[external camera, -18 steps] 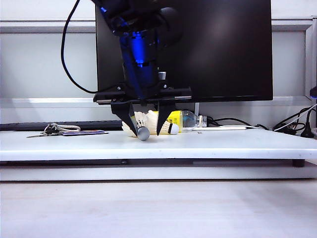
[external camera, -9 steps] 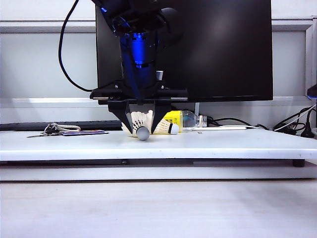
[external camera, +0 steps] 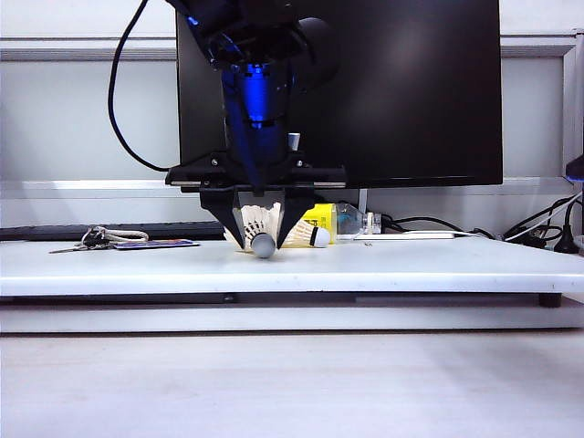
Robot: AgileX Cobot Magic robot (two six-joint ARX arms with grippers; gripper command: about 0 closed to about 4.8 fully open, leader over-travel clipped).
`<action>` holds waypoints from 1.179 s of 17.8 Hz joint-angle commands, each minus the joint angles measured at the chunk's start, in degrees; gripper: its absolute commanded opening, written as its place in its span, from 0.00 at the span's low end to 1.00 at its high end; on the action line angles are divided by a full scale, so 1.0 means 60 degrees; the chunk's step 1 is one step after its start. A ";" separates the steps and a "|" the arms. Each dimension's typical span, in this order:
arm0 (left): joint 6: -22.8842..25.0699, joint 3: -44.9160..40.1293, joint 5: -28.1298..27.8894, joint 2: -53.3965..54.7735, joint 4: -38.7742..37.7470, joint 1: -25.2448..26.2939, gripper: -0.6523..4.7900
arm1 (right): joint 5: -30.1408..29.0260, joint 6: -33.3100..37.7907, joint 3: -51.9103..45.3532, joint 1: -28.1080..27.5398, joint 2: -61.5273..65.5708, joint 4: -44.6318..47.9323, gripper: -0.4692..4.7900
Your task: Stack the badminton balls on the table vertically.
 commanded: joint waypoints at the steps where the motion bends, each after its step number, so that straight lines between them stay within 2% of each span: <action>1: 0.0000 0.0022 -0.0219 -0.0025 0.0004 -0.0015 0.43 | -0.0128 0.0007 0.0033 0.0004 -0.0015 0.0018 0.32; 6: 0.0004 0.0025 -0.0219 -0.0025 -0.0018 -0.0015 0.42 | -0.0284 0.0004 0.0033 0.0007 -0.0015 0.0018 0.32; 7: 0.0004 0.0025 -0.0219 -0.0025 -0.0022 -0.0015 0.38 | -0.0306 0.0007 0.0033 0.0007 -0.0015 0.0018 0.32; 11: 0.0004 0.0022 -0.0401 -0.0029 -0.0036 -0.0015 0.37 | -0.0393 0.0007 0.0033 0.0011 -0.0015 0.0015 0.32; 13: 0.0004 0.0022 -0.0404 -0.0025 -0.0033 -0.0015 0.33 | -0.0521 0.0007 0.0033 0.0018 -0.0015 0.0015 0.32; 21: 0.0011 0.0033 -0.0433 -0.0058 -0.0080 -0.0029 0.33 | -0.0586 0.0007 0.0033 0.0131 -0.0015 0.0011 0.32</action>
